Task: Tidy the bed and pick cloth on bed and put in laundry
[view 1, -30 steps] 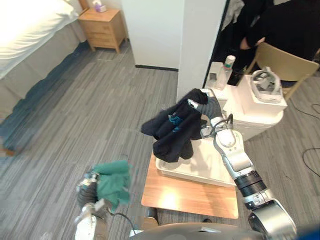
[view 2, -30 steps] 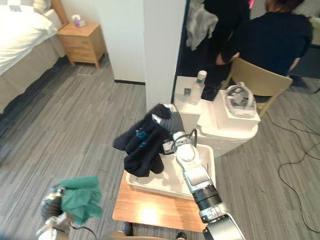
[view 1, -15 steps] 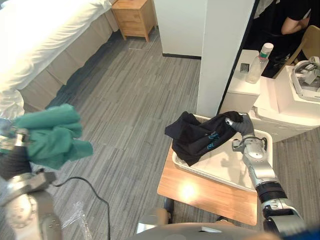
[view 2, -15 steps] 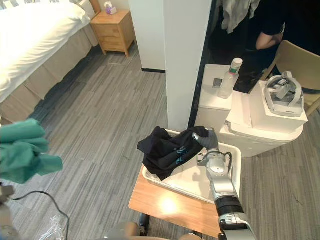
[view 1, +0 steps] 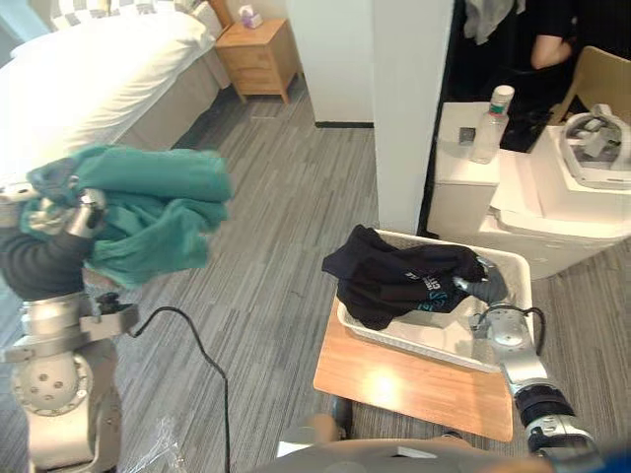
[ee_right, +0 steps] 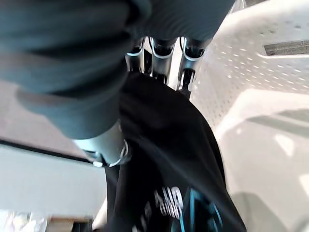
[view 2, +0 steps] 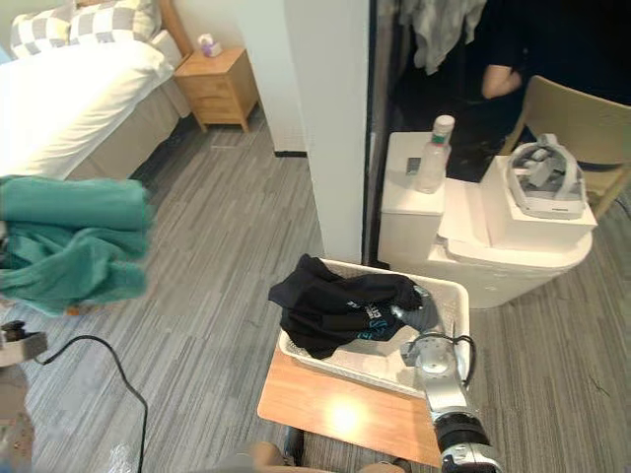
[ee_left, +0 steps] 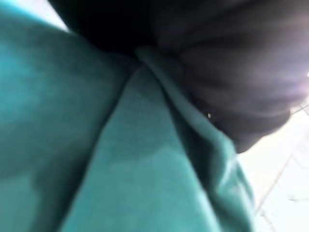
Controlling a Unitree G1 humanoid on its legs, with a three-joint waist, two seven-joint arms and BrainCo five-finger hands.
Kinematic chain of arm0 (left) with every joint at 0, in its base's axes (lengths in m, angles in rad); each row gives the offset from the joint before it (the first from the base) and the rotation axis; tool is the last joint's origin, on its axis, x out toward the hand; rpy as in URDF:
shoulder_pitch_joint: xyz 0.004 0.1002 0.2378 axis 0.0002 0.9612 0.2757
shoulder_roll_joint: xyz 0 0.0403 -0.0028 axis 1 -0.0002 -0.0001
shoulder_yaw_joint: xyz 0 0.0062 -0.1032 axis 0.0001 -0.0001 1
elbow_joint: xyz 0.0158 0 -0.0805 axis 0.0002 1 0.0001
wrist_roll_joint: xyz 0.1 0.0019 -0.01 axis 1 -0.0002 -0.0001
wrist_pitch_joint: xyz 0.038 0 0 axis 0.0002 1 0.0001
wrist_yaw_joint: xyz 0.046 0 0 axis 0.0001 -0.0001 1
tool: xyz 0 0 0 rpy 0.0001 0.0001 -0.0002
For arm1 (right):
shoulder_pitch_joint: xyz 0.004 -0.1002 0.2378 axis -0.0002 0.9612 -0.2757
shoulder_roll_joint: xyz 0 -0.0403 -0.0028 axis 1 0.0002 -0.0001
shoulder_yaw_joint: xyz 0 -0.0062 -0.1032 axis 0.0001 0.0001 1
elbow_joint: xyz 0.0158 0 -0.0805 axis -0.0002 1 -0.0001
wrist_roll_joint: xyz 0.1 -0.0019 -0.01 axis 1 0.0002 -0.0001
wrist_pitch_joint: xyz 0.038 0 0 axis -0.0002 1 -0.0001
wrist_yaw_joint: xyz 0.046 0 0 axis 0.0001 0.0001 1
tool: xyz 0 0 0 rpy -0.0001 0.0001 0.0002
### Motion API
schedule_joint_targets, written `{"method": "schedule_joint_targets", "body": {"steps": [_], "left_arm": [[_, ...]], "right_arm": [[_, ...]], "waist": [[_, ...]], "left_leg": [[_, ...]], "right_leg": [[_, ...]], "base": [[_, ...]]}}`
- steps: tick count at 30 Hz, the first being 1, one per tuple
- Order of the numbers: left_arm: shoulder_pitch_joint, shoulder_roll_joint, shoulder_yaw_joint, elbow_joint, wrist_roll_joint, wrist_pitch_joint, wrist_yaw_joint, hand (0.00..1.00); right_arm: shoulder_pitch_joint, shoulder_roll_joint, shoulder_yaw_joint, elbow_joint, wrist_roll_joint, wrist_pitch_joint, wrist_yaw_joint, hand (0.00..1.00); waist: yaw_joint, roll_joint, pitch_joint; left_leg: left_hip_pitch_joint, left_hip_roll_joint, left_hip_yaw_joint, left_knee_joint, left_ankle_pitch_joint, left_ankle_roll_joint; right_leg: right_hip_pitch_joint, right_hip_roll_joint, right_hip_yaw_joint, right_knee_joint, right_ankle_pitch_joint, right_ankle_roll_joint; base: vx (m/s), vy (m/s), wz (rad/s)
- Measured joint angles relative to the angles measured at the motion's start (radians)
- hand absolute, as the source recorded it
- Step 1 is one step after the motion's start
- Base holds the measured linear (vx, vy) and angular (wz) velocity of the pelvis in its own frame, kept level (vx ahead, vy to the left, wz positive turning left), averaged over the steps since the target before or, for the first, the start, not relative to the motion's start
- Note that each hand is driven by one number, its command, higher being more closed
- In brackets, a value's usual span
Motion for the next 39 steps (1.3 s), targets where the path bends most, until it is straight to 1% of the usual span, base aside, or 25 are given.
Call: {"method": "schedule_joint_targets", "body": {"steps": [1, 3, 4, 5, 6, 8, 9, 10, 12, 13, 15, 16, 19, 21, 24, 25, 27, 29, 31, 32, 35, 36, 37, 38, 39], "left_arm": [[-0.016, 0.000, -0.059, -0.019, 0.016, -0.004, 0.002, 1.00], [-0.036, 0.001, -0.124, -0.032, 0.029, -0.009, 0.007, 1.00], [-0.053, 0.001, -0.177, -0.030, 0.049, -0.010, 0.012, 1.00], [-0.075, 0.003, -0.227, -0.017, 0.075, -0.011, 0.015, 1.00], [-0.091, 0.005, -0.250, -0.003, 0.085, -0.011, 0.017, 1.00], [-0.160, 0.006, -0.324, 0.071, 0.126, -0.010, 0.019, 1.00], [-0.171, 0.006, -0.338, 0.089, 0.130, -0.009, 0.020, 1.00], [-0.192, 0.006, -0.366, 0.127, 0.153, -0.003, 0.019, 1.00], [-0.209, 0.006, -0.397, 0.172, 0.200, 0.017, 0.021, 1.00], [-0.220, 0.005, -0.415, 0.195, 0.237, 0.037, 0.021, 1.00], [-0.228, 0.003, -0.434, 0.220, 0.286, 0.060, 0.022, 1.00], [-0.228, -0.002, -0.441, 0.227, 0.345, 0.070, 0.024, 1.00], [-0.228, -0.038, -0.443, 0.267, 0.432, 0.087, 0.036, 1.00], [-0.229, -0.060, -0.442, 0.316, 0.460, 0.107, 0.037, 1.00], [-0.229, -0.095, -0.442, 0.392, 0.467, 0.129, 0.034, 1.00], [-0.229, -0.124, -0.443, 0.447, 0.467, 0.148, 0.031, 1.00], [-0.228, -0.151, -0.443, 0.492, 0.465, 0.168, 0.019, 1.00], [-0.224, -0.178, -0.446, 0.542, 0.468, 0.190, 0.009, 1.00], [-0.226, -0.204, -0.446, 0.599, 0.487, 0.196, -0.003, 1.00], [-0.232, -0.217, -0.446, 0.639, 0.520, 0.208, -0.003, 1.00], [-0.282, -0.239, -0.446, 0.776, 0.586, 0.237, 0.000, 1.00], [-0.295, -0.239, -0.445, 0.801, 0.597, 0.239, 0.004, 1.00], [-0.332, -0.239, -0.446, 0.853, 0.615, 0.252, 0.026, 1.00], [-0.379, -0.238, -0.446, 0.913, 0.624, 0.261, 0.046, 0.00], [-0.403, -0.238, -0.446, 0.944, 0.626, 0.266, 0.055, 0.00]], "right_arm": [[-0.001, 0.001, 0.030, -0.012, -0.002, 0.000, 0.002, 0.00], [-0.001, 0.004, 0.056, -0.040, -0.009, 0.000, 0.005, 0.00], [-0.002, 0.010, 0.072, -0.069, -0.038, 0.000, 0.007, 0.00], [-0.002, 0.014, 0.089, -0.103, -0.043, -0.001, 0.012, 0.00], [-0.002, 0.015, 0.093, -0.123, -0.045, -0.001, 0.013, 0.00], [-0.003, 0.013, 0.095, -0.211, -0.070, -0.001, 0.017, 0.00], [-0.002, 0.010, 0.095, -0.231, -0.073, -0.002, 0.017, 0.00], [-0.002, -0.003, 0.095, -0.265, -0.078, -0.004, 0.017, 0.00], [0.000, -0.026, 0.085, -0.305, -0.079, -0.004, 0.016, 0.00], [0.003, -0.036, 0.064, -0.327, -0.079, -0.004, 0.015, 0.00], [0.024, -0.057, 0.029, -0.377, -0.080, -0.004, 0.015, 0.00], [0.050, -0.068, -0.010, -0.414, -0.080, -0.004, 0.016, 0.00], [0.114, -0.074, -0.120, -0.469, -0.080, -0.004, 0.014, 0.00], [0.157, -0.093, -0.176, -0.485, -0.080, -0.002, 0.011, 0.00], [0.185, -0.096, -0.230, -0.496, -0.079, 0.000, 0.009, 0.00], [0.203, -0.096, -0.259, -0.504, -0.078, 0.001, 0.007, 0.00], [0.214, -0.093, -0.281, -0.504, -0.077, 0.005, 0.003, 0.00], [0.227, -0.088, -0.285, -0.505, -0.075, 0.014, -0.004, 0.00], [0.252, -0.070, -0.289, -0.520, -0.067, 0.018, -0.007, 0.00], [0.260, -0.045, -0.297, -0.527, -0.062, 0.018, -0.007, 0.00], [0.293, -0.003, -0.303, -0.540, -0.056, 0.018, -0.007, 0.00], [0.296, 0.000, -0.303, -0.541, -0.055, 0.018, -0.008, 0.00], [0.298, 0.001, -0.299, -0.541, -0.047, 0.018, -0.009, 0.00], [0.293, 0.001, -0.297, -0.541, -0.037, 0.018, -0.011, 0.00], [0.291, 0.001, -0.294, -0.541, -0.036, 0.018, -0.011, 0.00]], "waist": [[-0.003, -0.001, -0.001], [-0.009, -0.004, -0.004], [-0.019, -0.006, -0.006], [-0.030, -0.009, -0.009], [-0.034, -0.009, -0.010], [-0.052, -0.013, -0.013], [-0.054, -0.014, -0.014], [-0.072, -0.021, -0.018], [-0.086, -0.030, -0.025], [-0.096, -0.036, -0.029], [-0.114, -0.038, -0.030], [-0.120, -0.038, -0.031], [-0.137, -0.036, -0.033], [-0.148, -0.035, -0.034], [-0.160, -0.034, -0.035], [-0.167, -0.031, -0.037], [-0.173, -0.028, -0.039], [-0.191, -0.024, -0.042], [-0.202, -0.018, -0.047], [-0.211, -0.017, -0.047], [-0.220, -0.016, -0.047], [-0.225, -0.016, -0.047], [-0.227, -0.019, -0.042], [-0.231, -0.020, -0.026], [-0.237, -0.020, -0.018]], "left_leg": [[0.005, 0.009, 0.023, 0.000, -0.004, -0.005], [0.007, 0.017, 0.037, 0.000, -0.006, -0.008], [0.010, 0.025, 0.049, 0.001, -0.008, -0.011], [0.010, 0.033, 0.060, 0.003, -0.010, -0.014], [0.010, 0.037, 0.069, 0.005, -0.011, -0.016], [0.010, 0.053, 0.102, 0.007, -0.013, -0.018], [0.010, 0.056, 0.107, 0.008, -0.013, -0.019], [0.010, 0.062, 0.118, 0.008, -0.015, -0.022], [0.010, 0.068, 0.140, 0.009, -0.016, -0.024], [0.010, 0.074, 0.161, 0.009, -0.018, -0.025], [0.011, 0.076, 0.171, 0.009, -0.018, -0.026], [0.011, 0.078, 0.190, 0.009, -0.019, -0.028], [0.011, 0.084, 0.221, 0.008, -0.023, -0.031], [0.011, 0.090, 0.247, 0.008, -0.027, -0.034], [0.011, 0.100, 0.279, 0.010, -0.031, -0.040], [0.011, 0.108, 0.301, 0.013, -0.035, -0.045], [0.006, 0.117, 0.325, 0.020, -0.041, -0.048], [0.001, 0.127, 0.342, 0.027, -0.048, -0.054], [-0.005, 0.135, 0.359, 0.028, -0.049, -0.056], [-0.008, 0.139, 0.375, 0.028, -0.049, -0.056], [-0.021, 0.143, 0.388, 0.028, -0.049, -0.056], [-0.029, 0.143, 0.390, 0.029, -0.049, -0.056], [-0.047, 0.143, 0.404, 0.026, -0.045, -0.055], [-0.065, 0.142, 0.411, 0.024, -0.040, -0.052], [-0.078, 0.139, 0.413, 0.024, -0.037, -0.049]], "right_leg": [[0.000, 0.008, 0.015, -0.011, 0.009, -0.004], [-0.002, 0.018, 0.033, -0.024, 0.016, -0.007], [-0.007, 0.023, 0.043, -0.024, 0.021, -0.012], [-0.014, 0.030, 0.057, -0.024, 0.023, -0.015], [-0.018, 0.033, 0.063, -0.024, 0.025, -0.018], [-0.037, 0.045, 0.095, -0.024, 0.032, -0.027], [-0.040, 0.047, 0.100, -0.024, 0.034, -0.029], [-0.048, 0.055, 0.116, -0.024, 0.037, -0.034], [-0.063, 0.058, 0.130, -0.024, 0.042, -0.038], [-0.073, 0.062, 0.149, -0.026, 0.046, -0.040], [-0.081, 0.066, 0.164, -0.025, 0.049, -0.041], [-0.090, 0.068, 0.177, -0.026, 0.053, -0.040], [-0.111, 0.076, 0.211, -0.030, 0.061, -0.044], [-0.127, 0.082, 0.233, -0.030, 0.065, -0.047], [-0.147, 0.093, 0.265, -0.030, 0.069, -0.049], [-0.160, 0.100, 0.284, -0.031, 0.070, -0.050], [-0.174, 0.108, 0.309, -0.031, 0.072, -0.053], [-0.190, 0.118, 0.329, -0.031, 0.076, -0.059], [-0.211, 0.128, 0.350, -0.031, 0.080, -0.064], [-0.221, 0.132, 0.360, -0.030, 0.084, -0.066], [-0.244, 0.138, 0.374, -0.030, 0.092, -0.067], [-0.254, 0.138, 0.377, -0.030, 0.094, -0.066], [-0.282, 0.131, 0.389, -0.030, 0.105, -0.071], [-0.305, 0.128, 0.397, -0.030, 0.114, -0.069], [-0.318, 0.126, 0.400, -0.030, 0.119, -0.069]], "base": [[-0.01, -0.013, -0.32], [-0.01, -0.018, -0.29], [-0.01, -0.028, -0.31], [-0.02, -0.026, -0.34], [-0.02, -0.023, -0.39], [-0.02, -0.017, -0.42], [-0.02, -0.018, -0.38], [-0.02, -0.019, -0.38], [-0.01, -0.009, -0.40], [-0.01, 0.003, -0.33], [-0.01, -0.002, -0.31], [-0.01, -0.001, -0.30], [-0.02, 0.002, -0.32], [-0.02, -0.001, -0.34], [-0.02, -0.019, -0.42], [-0.02, -0.028, -0.43], [-0.01, -0.034, -0.42], [0.01, -0.037, -0.37], [0.02, -0.041, -0.31], [0.02, -0.040, -0.26], [0.01, -0.033, -0.20], [-0.03, -0.006, -0.15], [-0.03, 0.001, -0.20], [-0.06, -0.001, -0.19], [-0.07, -0.014, -0.19]]}}
